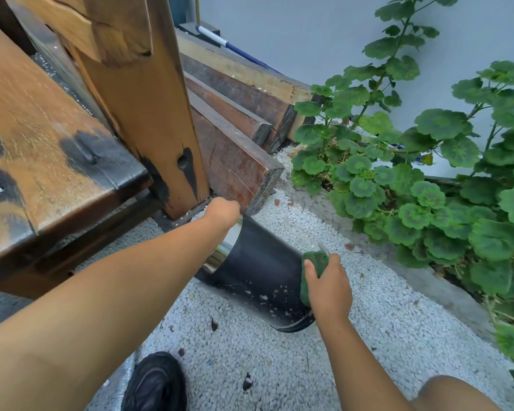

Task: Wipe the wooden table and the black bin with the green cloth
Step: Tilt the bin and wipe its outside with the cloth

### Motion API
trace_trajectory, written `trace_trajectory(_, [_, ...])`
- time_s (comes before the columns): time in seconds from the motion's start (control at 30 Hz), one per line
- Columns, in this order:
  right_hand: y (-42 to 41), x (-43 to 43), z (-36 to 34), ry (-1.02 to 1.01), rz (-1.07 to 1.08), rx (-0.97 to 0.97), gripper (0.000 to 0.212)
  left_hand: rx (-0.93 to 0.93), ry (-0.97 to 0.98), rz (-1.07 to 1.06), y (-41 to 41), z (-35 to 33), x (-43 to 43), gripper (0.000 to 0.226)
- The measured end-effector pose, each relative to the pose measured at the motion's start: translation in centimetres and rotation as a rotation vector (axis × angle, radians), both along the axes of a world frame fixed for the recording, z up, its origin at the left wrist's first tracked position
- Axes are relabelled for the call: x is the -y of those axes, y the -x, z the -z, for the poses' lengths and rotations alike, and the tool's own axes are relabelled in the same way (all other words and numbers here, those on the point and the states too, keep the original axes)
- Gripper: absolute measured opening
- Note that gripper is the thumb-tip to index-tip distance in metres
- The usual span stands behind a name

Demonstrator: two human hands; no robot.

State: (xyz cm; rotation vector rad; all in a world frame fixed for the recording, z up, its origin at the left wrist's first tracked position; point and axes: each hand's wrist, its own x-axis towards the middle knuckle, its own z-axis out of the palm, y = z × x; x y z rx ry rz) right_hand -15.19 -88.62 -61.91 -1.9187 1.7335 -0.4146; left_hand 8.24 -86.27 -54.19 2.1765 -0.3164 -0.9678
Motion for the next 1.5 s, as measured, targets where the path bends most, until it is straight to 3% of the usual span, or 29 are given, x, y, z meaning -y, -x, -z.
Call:
trace_trajectory(0.13, [0.7,-0.3,0.6,-0.055,0.057,0.049,0.035,-0.038,0.107,0.032,1.2,-0.8,-0.8,0.058])
trace_trajectory(0.23, [1.4,-0.7,1.3,-0.097,0.089,0.119,0.034,-0.097,0.131,0.235,1.4,-0.6,-2.1,0.078])
trace_trajectory(0.33, [2.2,-1.2,1.9,-0.165,0.139,0.206,0.033,-0.141,0.03,0.466,0.5,-0.7,-3.6,0.039])
trace_trajectory(0.43, [2.8,-1.8,2.4,-0.198,0.157,0.268,0.033,-0.335,-0.182,0.668,0.0,-2.4,-4.5,0.046])
trace_trajectory(0.53, [2.5,-2.5,2.1,-0.204,0.13,0.305,0.029,-0.24,-0.332,0.772,-0.5,-4.0,-4.7,0.035])
trace_trajectory(0.67, [1.8,-1.8,1.1,-0.213,0.115,0.289,0.038,-0.23,-0.192,0.682,-1.6,-4.8,-5.2,0.015])
trace_trajectory(0.8, [0.8,2.3,-0.9,-0.301,0.018,0.162,0.045,-0.248,0.098,0.512,-1.8,-5.1,-5.6,0.026])
trace_trajectory(0.83, [0.4,3.5,-1.3,-0.324,-0.017,0.116,0.047,-0.274,0.162,0.473,-1.7,-5.0,-5.8,0.037])
trace_trajectory(0.93, [-0.7,6.8,-1.8,-0.392,-0.094,0.059,0.055,-0.303,0.226,0.442,-1.2,-3.2,-6.3,0.099])
trace_trajectory(0.97, [-1.1,7.4,-1.7,-0.416,-0.094,0.063,0.057,-0.291,0.2,0.443,-0.8,-2.4,-6.5,0.1])
trace_trajectory(1.13, [-2.3,7.1,-1.6,-0.299,-0.046,-0.032,0.044,-0.194,0.16,0.431,0.5,-0.8,-6.2,0.081])
trace_trajectory(1.27, [-3.0,5.9,-4.3,-0.087,-0.032,0.115,0.029,-0.134,0.126,0.429,1.2,-1.2,-4.4,0.074])
trace_trajectory(1.3, [-3.3,5.5,-5.3,-0.044,-0.05,0.18,0.027,-0.097,0.103,0.423,1.4,-1.5,-3.7,0.062])
trace_trajectory(1.37, [-4.3,4.7,-7.6,0.012,-0.102,0.284,0.023,0.03,0.048,0.385,2.0,-1.6,-2.3,0.013])
trace_trajectory(1.5, [-7.3,2.8,-9.3,-0.027,-0.191,0.351,0.022,0.021,0.03,0.287,2.3,-0.5,-1.1,0.041])
